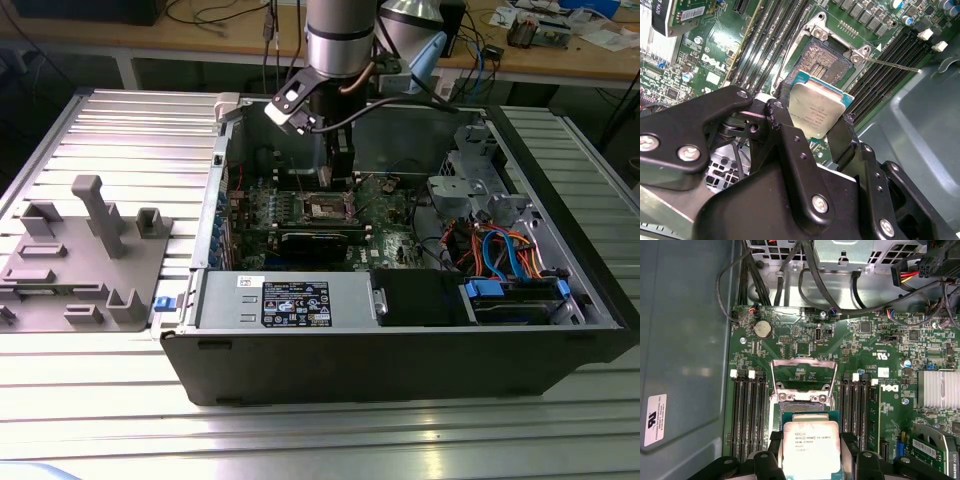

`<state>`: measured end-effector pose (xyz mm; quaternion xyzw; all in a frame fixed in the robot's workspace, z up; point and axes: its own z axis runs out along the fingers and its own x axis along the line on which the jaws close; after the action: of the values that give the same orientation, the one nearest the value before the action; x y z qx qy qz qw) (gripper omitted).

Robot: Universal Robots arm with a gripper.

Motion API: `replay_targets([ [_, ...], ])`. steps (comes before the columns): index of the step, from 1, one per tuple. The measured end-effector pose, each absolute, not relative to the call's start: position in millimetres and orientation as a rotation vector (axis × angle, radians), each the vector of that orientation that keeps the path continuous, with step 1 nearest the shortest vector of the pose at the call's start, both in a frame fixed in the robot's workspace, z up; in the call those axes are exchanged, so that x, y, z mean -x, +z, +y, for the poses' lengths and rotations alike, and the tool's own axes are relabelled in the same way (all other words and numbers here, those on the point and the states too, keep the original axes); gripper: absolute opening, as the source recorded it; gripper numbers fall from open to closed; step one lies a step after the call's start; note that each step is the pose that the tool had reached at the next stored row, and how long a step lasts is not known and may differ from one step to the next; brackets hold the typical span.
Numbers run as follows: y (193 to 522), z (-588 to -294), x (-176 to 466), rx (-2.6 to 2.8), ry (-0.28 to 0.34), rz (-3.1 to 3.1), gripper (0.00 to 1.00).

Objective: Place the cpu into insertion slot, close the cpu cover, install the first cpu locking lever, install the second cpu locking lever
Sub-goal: 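Place the cpu into insertion slot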

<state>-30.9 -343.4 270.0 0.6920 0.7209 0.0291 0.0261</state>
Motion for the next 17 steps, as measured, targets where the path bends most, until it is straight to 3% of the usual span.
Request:
replay_targets([
  [17,265.7,-341.6,30.8,-2.134,0.076,2.221,0.54],
])
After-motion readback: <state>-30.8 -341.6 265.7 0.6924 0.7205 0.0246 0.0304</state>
